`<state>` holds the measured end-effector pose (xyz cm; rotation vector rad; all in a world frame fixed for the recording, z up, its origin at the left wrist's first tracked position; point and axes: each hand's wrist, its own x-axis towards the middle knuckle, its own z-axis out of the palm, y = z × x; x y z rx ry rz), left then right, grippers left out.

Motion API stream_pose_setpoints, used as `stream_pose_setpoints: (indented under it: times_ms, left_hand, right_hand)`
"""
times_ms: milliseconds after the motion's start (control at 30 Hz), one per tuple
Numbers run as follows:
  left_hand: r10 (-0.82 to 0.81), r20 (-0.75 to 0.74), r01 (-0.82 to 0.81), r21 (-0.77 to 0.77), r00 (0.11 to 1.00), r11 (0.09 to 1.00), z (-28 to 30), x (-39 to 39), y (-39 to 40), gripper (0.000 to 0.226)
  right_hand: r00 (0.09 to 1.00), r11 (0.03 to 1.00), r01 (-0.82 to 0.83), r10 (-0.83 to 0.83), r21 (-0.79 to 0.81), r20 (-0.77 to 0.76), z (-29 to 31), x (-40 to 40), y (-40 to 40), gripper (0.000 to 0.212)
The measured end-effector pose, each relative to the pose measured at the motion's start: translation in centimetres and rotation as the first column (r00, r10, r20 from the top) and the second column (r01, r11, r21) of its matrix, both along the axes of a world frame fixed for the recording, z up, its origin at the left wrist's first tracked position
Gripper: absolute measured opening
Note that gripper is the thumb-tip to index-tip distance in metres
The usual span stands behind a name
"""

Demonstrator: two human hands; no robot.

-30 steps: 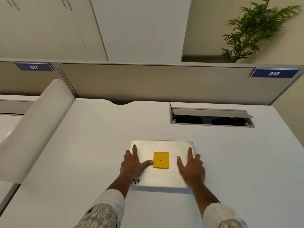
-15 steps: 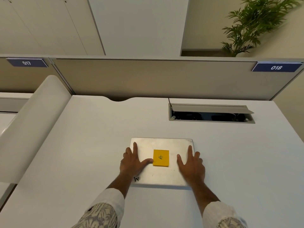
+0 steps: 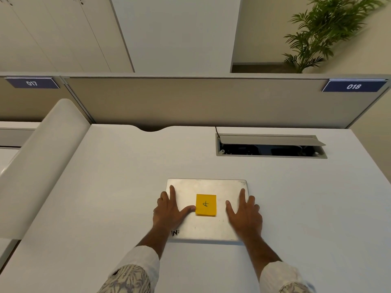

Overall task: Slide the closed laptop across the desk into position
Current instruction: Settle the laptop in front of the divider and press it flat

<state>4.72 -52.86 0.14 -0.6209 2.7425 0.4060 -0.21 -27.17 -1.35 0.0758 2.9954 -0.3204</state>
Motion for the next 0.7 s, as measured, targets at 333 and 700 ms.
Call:
stream_pose_setpoints:
  times_ms: [333,700]
  left_hand:
    - [-0.003,-0.016,0.003,-0.011,1.0,1.0,-0.6,0.1,-0.2,0.127]
    - [-0.127,-0.145,0.09,-0.234,0.981,0.968,-0.3,-0.2,-0.1,0.107]
  right_hand:
    - [1.0,1.0,-0.001,0.002,0.018,-0.023,-0.3,0.0,-0.2,0.081]
    - [0.979,0.996,-0.092,0.094,0.021,-0.18,-0.9,-0.7,-1.0,0.079]
